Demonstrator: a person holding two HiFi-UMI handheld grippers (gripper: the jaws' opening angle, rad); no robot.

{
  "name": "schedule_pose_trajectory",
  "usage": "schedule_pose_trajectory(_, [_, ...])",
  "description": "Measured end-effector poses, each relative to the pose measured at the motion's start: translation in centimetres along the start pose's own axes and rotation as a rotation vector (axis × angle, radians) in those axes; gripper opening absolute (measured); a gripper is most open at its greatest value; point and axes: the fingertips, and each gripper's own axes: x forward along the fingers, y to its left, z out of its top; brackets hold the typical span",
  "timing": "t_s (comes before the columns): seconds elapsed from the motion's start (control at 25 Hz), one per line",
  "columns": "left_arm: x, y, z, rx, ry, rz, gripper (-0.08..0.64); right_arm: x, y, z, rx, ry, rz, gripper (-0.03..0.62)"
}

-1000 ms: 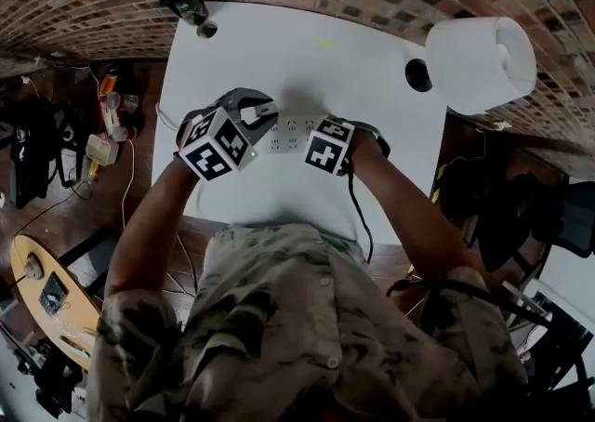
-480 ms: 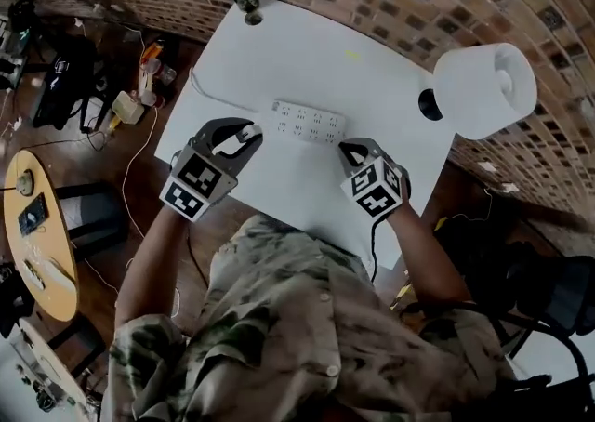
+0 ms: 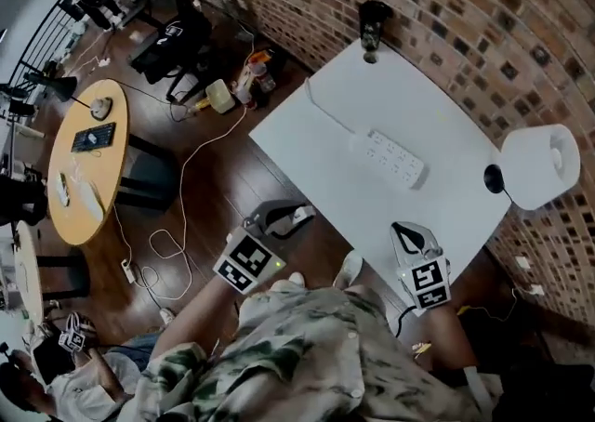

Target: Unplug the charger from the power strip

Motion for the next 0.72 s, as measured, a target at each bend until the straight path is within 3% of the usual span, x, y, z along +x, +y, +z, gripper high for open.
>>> schedule_pose_trajectory(0.36, [-12.7,-2.7,-5.8,-0.037,-0.131,0.074,0.11,-3.7,10.7,4.1,-0.003,-0.155,-0.079,0.008])
schedule_pose_trajectory(0.56, [-15.0,-4.2,-10.0,-0.017,-0.114,0.074,0.109,-5.8,14.7,3.6,0.029,-0.215,-0.099,0.008])
schedule_pose_trajectory(0.72, [-15.9,-6.9,-10.8,0.015,-0.096,0.048,0.109,-7.6,17.3,2.3,0.033,-0.232,-0.08,0.008])
